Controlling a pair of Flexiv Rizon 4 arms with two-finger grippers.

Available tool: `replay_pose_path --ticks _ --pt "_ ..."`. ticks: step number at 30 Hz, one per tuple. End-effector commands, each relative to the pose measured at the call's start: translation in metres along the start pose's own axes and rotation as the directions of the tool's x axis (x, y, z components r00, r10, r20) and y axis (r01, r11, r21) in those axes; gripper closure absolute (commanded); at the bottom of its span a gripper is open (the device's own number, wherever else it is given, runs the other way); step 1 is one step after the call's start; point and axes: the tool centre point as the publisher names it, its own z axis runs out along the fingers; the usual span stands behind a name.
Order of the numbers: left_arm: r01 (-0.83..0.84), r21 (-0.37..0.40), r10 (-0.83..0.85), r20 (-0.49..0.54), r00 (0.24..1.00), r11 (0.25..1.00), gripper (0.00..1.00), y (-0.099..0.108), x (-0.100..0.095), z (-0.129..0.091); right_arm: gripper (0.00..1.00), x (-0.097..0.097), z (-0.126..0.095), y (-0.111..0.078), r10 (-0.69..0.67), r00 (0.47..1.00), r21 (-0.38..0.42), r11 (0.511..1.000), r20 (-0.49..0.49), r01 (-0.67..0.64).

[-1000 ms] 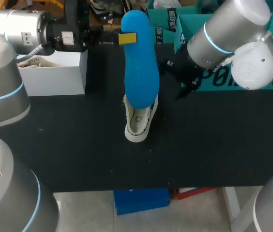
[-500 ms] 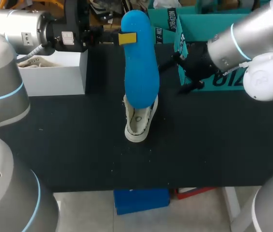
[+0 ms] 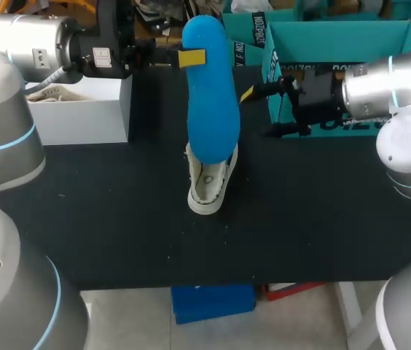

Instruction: Take the shoe out of the shoebox, open the shoe tongue, remove and reinsert the insole, then place the shoe into the shoebox

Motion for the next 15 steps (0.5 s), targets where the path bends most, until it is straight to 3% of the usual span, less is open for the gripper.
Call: replay_pose_path --ticks 1,15 --pt "-0.002 0.002 0.002 0.003 1.0 1.0 1.0 0.0014 0.0001 0.0012 0.0 0.0 -0.0006 0.0003 -0.01 0.961 -0.002 1.0 -0.277 0.009" --pt "-0.002 0.002 0.002 0.003 1.0 1.0 1.0 0.0014 0.0001 0.0012 0.0 0.0053 -0.0022 0.0002 -0.057 0.969 -0.002 0.998 -0.239 0.059"
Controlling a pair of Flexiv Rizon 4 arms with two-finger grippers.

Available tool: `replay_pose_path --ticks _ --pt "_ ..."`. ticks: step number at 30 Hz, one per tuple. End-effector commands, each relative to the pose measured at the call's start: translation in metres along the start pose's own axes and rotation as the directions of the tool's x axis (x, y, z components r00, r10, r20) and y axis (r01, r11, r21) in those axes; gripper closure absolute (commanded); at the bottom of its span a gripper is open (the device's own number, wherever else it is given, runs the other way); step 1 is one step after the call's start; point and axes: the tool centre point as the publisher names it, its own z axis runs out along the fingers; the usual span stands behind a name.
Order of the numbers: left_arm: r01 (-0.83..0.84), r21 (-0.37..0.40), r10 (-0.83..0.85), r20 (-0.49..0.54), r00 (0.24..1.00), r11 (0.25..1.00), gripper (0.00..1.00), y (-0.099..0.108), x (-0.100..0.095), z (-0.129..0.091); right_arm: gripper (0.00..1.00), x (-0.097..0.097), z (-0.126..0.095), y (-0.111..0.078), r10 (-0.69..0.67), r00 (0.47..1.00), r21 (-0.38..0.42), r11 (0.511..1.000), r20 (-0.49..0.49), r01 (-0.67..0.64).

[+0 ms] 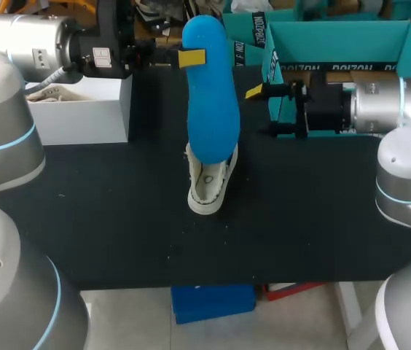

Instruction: Take the shoe out of the shoebox, open the shoe tongue, remove and reinsert the insole, then place the shoe into the shoebox

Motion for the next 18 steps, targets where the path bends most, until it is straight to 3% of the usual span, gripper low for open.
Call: replay_pose_path --ticks 1,2,5,8,12,14,17,18 --pt "-0.002 0.002 0.002 0.003 1.0 1.0 1.0 0.001 0.0 0.001 0.0 -0.002 0.001 -0.001 -0.002 1.0 -0.005 1.0 -0.027 0.002" --pt "-0.002 0.002 0.002 0.003 1.0 1.0 1.0 0.001 0.0 0.001 0.0 -0.002 0.001 -0.001 -0.002 1.0 -0.005 1.0 -0.027 0.002" --pt "-0.231 -0.018 0.232 0.027 0.972 0.973 1.0 -0.006 0.006 0.006 0.0 -0.002 0.001 -0.001 -0.002 1.0 -0.005 1.0 -0.027 0.002" --pt "-0.458 -0.068 0.462 0.067 0.884 0.886 1.0 -0.008 0.012 0.007 0.0 -0.002 0.001 -0.001 -0.002 1.0 -0.005 1.0 -0.027 0.002" --pt "-0.715 -0.17 0.734 0.1 0.672 0.678 1.0 0.003 0.024 0.009 0.0 -0.002 0.001 -0.001 -0.002 1.0 -0.005 1.0 -0.027 0.002" --pt "-0.822 -0.243 0.856 0.094 0.508 0.515 1.0 0.017 0.028 0.01 0.0 -0.002 0.001 -0.001 -0.002 1.0 -0.005 1.0 -0.027 0.002" --pt "-0.89 -0.302 0.939 0.059 0.339 0.341 1.0 0.039 0.029 0.009 0.0 -0.002 0.001 -0.001 -0.002 1.0 -0.005 1.0 -0.027 0.002" --pt "-0.878 -0.312 0.93 0.058 0.363 0.363 1.0 0.043 0.027 0.009 0.0 -0.002 0.001 -0.001 -0.002 1.0 -0.005 1.0 -0.027 0.002"
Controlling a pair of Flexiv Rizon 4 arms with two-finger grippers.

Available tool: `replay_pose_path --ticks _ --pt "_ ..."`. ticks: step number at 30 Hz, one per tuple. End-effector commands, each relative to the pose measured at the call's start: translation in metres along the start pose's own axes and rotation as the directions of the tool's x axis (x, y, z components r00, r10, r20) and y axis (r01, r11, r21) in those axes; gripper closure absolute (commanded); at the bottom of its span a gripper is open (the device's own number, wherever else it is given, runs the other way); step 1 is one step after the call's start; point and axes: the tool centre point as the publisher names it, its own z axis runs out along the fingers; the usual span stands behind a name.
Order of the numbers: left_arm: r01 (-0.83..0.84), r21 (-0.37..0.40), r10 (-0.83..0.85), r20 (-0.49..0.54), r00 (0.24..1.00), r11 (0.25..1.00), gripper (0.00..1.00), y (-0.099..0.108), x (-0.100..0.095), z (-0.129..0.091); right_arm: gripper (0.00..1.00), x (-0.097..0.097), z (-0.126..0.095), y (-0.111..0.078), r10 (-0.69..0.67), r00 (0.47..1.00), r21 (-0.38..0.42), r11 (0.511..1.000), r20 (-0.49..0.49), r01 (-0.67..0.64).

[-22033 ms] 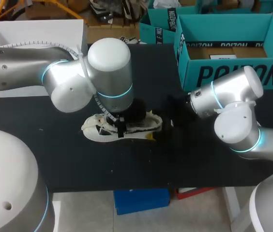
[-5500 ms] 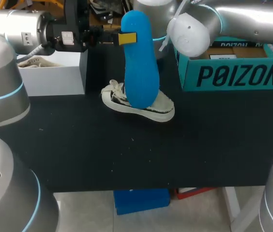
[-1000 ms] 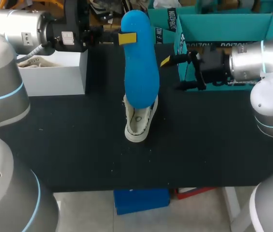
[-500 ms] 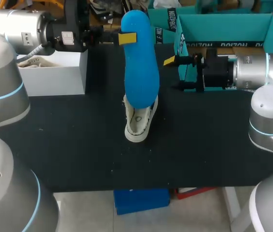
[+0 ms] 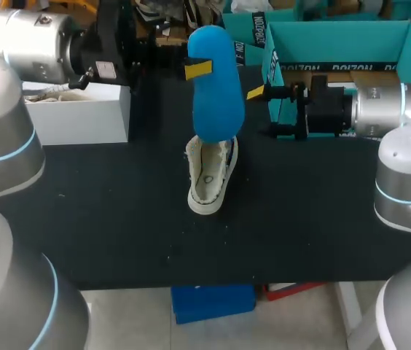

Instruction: Take the shoe out of the shoebox, open the shoe tongue, remove and reinsert the insole, then place the shoe into the shoebox

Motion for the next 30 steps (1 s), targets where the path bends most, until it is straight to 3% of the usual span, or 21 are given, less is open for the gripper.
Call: replay_pose_path --ticks 1,21,25,30 --pt "-0.641 -0.234 0.675 0.115 0.728 0.731 1.0 0.022 0.02 -0.002 0.0 -0.001 0.002 0.0 0.0 1.0 -0.004 1.0 -0.001 0.0" --pt "-0.641 -0.234 0.675 0.115 0.728 0.731 1.0 0.022 0.02 -0.002 0.0 -0.001 0.002 0.0 0.0 1.0 -0.004 1.0 -0.001 0.0" --pt "-0.76 -0.227 0.79 0.093 0.606 0.609 1.0 0.027 0.051 0.003 0.0 -0.001 0.002 0.0 0.0 1.0 -0.004 1.0 -0.001 0.0" --pt "-0.818 -0.243 0.852 0.093 0.515 0.521 1.0 0.074 0.084 -0.016 0.0 -0.001 0.002 0.0 0.0 1.0 -0.004 1.0 -0.001 0.0"
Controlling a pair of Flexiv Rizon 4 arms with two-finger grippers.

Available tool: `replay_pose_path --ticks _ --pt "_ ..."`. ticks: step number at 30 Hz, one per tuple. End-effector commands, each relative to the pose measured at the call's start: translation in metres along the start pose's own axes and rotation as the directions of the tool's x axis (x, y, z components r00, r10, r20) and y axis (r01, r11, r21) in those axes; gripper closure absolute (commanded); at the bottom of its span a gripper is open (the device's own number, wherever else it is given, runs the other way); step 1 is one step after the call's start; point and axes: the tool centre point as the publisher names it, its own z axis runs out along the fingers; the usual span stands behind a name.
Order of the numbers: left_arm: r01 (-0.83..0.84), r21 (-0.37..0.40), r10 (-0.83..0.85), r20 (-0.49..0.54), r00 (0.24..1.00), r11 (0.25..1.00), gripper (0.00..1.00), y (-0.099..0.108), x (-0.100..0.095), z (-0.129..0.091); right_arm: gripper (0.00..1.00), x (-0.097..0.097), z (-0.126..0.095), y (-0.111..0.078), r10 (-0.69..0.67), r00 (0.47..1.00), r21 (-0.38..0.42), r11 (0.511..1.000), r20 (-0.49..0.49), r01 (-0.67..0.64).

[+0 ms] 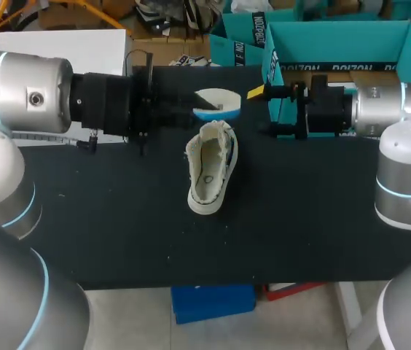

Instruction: Take the shoe out of the shoebox, open the shoe tongue, remove and reinsert the insole, then place the shoe into the shoebox

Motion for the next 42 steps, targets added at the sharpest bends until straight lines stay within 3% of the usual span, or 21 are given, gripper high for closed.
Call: replay_pose_path --ticks 1,8,9,10,22,31,42 --pt "-0.09 -0.007 0.09 0.129 0.988 0.996 1.0 0.002 0.069 -0.029 0.0 -0.001 0.002 -0.001 -0.001 1.0 -0.005 1.0 -0.001 0.001" --pt "-0.248 -0.02 0.248 0.141 0.959 0.969 1.0 0.012 0.135 -0.043 0.0 -0.001 0.002 -0.001 -0.001 1.0 -0.005 1.0 -0.001 0.001" --pt "-0.248 0.009 0.243 0.158 0.957 0.969 1.0 0.014 0.141 -0.043 0.0 -0.001 0.002 -0.001 -0.001 1.0 -0.005 1.0 -0.001 0.001" --pt "-0.282 -0.016 0.281 0.13 0.951 0.959 1.0 0.015 0.149 -0.043 0.0 -0.001 0.002 -0.001 -0.001 1.0 -0.005 1.0 -0.001 0.001" --pt "-0.459 -0.068 0.464 0.151 0.873 0.886 1.0 0.047 0.206 -0.034 0.0 -0.001 0.002 -0.001 -0.001 1.0 -0.005 1.0 -0.001 0.001" --pt "-0.524 -0.09 0.531 0.165 0.831 0.847 1.0 0.079 0.225 -0.02 0.0 -0.001 0.002 -0.001 -0.001 1.0 -0.005 1.0 -0.001 0.001" --pt "-0.562 -0.074 0.565 0.172 0.807 0.824 1.0 0.128 0.208 -0.004 0.0 -0.001 0.002 -0.001 -0.001 1.0 -0.005 1.0 -0.001 0.001"
